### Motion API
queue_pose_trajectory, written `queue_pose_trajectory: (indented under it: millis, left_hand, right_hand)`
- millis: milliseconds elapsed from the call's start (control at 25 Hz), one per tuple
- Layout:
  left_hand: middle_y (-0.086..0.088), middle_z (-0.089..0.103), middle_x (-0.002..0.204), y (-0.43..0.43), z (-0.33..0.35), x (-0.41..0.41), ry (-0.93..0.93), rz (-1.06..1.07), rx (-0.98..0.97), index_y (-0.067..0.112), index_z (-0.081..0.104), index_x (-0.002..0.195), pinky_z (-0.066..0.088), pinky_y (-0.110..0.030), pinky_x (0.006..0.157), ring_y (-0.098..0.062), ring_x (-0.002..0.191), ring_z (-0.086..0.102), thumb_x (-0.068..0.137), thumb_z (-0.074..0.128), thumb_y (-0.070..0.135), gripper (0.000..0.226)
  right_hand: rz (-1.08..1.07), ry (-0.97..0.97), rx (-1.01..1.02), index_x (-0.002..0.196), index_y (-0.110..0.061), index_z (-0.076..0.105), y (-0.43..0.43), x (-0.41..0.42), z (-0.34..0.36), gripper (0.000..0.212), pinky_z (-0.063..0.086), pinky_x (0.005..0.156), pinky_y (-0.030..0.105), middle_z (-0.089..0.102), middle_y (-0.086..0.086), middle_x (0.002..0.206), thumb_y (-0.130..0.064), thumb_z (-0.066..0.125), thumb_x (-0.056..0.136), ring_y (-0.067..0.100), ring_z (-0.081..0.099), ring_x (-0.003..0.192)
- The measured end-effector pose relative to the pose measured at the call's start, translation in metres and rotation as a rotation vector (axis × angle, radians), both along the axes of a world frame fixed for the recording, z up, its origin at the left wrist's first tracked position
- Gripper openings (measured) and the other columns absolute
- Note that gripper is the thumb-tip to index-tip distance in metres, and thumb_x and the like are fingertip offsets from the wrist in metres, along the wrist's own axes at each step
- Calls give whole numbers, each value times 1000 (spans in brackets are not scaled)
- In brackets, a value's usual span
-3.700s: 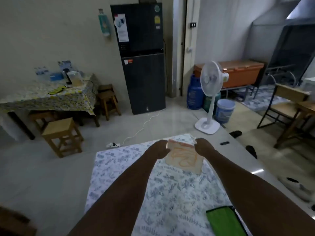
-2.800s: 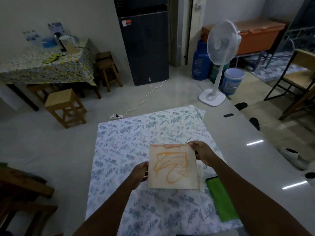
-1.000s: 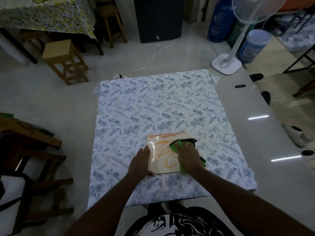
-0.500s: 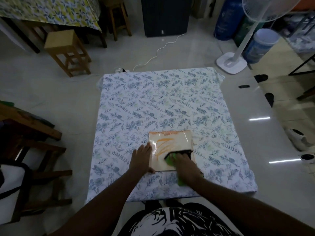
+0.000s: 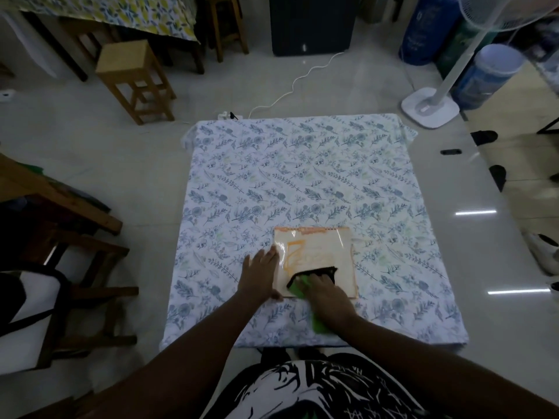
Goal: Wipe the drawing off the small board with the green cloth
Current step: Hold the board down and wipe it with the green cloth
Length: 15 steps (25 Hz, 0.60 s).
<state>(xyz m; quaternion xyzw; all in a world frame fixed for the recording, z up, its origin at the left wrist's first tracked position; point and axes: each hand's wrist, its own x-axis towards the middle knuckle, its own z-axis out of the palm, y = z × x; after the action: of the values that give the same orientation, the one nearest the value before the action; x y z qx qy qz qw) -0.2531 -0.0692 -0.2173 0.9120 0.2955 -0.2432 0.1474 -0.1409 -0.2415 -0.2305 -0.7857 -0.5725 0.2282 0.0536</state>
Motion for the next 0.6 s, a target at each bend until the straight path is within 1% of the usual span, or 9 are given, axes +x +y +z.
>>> queue_pose_trajectory:
  millis: [80,120,200,240,320,400,440,520,600]
  left_hand:
    - [-1,6,166,1,-1,2,-6,1,-9,12,6,155,9,-55,122,-25,153,7,62,82,57,128]
    - [-1,5,166,1,-1,2,3,-9,-8,12,5,155,9,-55,122,-26,153,7,62,81,58,129]
    - [-1,3,166,0,-2,0,20,-24,22,12,4,155,9,-55,122,-26,153,7,63,79,59,128]
    - [-1,2,166,0,-3,0,20,-25,37,12,4,155,9,-55,122,-26,153,7,63,79,60,127]
    - [-1,2,166,1,-4,0,18,-31,31,13,4,155,8,-56,122,-27,153,7,63,78,62,128]
    - [-1,3,166,2,-6,-1,8,-25,11,13,6,155,8,-57,122,-27,153,8,61,78,63,129]
    - [-1,4,166,2,-7,-1,7,-16,-2,14,7,155,7,-57,122,-27,152,8,60,79,64,130]
    - [0,4,166,4,-7,-1,-4,-18,5,14,7,155,7,-57,121,-26,152,8,59,79,64,130]
    - [1,4,166,5,-9,-2,2,-33,5,15,6,155,7,-57,121,-26,152,8,59,78,65,130]
  right_hand:
    - [81,-26,42,142,-29,38,0,17,-5,58,55,67,36,50,7,129,-15,57,89,26,53,107]
    - [54,-52,28,142,-30,38,14,33,-3,65,57,72,37,48,7,132,-13,62,84,27,51,110]
    - [-138,-69,21,144,-31,36,52,58,7,74,59,79,41,43,7,136,-7,64,79,29,47,115]
    - [-221,-84,20,146,-30,35,67,62,12,72,58,82,42,41,8,138,-5,59,83,30,46,115]
    - [-264,-35,9,145,-29,36,73,47,12,67,56,81,39,42,6,139,-5,55,86,29,47,114]
    - [-98,-10,24,140,-31,43,45,15,4,54,54,75,34,48,3,134,-16,56,89,25,49,111]
    - [11,-25,25,139,-30,43,24,3,1,48,53,73,33,49,4,131,-20,51,92,25,51,110]
    - [122,-35,48,140,-30,40,11,8,-1,53,55,71,34,49,7,131,-18,48,90,27,52,111]
    - [66,-70,31,143,-32,39,37,32,2,64,57,75,39,45,6,137,-14,60,85,29,48,116]
